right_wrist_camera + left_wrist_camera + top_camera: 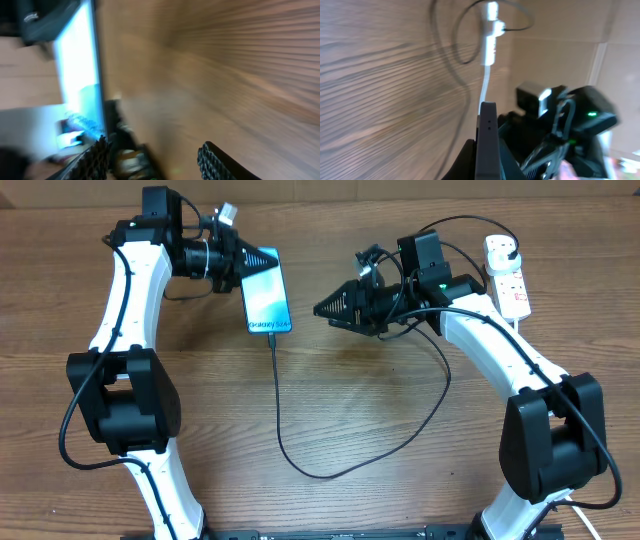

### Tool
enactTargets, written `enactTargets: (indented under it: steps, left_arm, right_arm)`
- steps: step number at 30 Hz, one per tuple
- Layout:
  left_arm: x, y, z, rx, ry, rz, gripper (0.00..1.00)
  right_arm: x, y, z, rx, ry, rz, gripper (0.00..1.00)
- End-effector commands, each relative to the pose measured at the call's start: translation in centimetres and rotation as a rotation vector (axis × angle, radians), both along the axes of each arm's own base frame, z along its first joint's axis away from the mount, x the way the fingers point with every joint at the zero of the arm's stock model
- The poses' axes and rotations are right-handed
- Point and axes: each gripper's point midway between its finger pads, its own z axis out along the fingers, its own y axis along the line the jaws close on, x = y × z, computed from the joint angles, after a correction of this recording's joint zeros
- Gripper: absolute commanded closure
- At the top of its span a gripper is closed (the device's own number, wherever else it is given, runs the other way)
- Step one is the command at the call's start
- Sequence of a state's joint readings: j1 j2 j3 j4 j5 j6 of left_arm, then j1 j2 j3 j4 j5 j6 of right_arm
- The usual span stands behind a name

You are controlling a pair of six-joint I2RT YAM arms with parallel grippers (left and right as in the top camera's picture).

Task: Plug charger to phone and switch on socket
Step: 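Lower the phone flat onto the table with both grippers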

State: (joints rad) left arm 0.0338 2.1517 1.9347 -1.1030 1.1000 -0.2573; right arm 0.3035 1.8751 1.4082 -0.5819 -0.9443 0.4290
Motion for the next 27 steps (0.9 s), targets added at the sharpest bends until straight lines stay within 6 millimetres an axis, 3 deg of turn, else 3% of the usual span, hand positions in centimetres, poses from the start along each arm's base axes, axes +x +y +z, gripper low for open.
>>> enactTargets:
  steps: [1, 10, 14, 21, 27]
  left_arm:
    - [-1.0, -1.0, -1.3, 0.124, -0.136, -0.123, 0.96]
    - [-2.3, -1.5, -6.5, 0.495, -0.137, -0.227, 0.95]
    - [-2.2, -2.5, -8.2, 0.527, -0.103, -0.224, 0.96]
    - [-1.3, -2.6, -12.0, 0.535, 0.012, -0.134, 0.96]
    - [-1.7, -2.7, -16.0, 0.535, 0.096, -0.154, 0.95]
  right_arm:
    - [2.1, -2.3, -2.8, -0.217, -0.106, -0.077, 0.43]
    - [1.9, -5.1, -5.5, -0.416, -0.079, -0.133, 0.42]
    - [1.8, -5.8, -6.0, -0.459, -0.067, -0.144, 0.42]
    - [1.4, -5.9, -6.2, -0.468, -0.051, -0.140, 0.42]
    - [1.4, -5.9, -6.2, -0.468, -0.049, -0.140, 0.41]
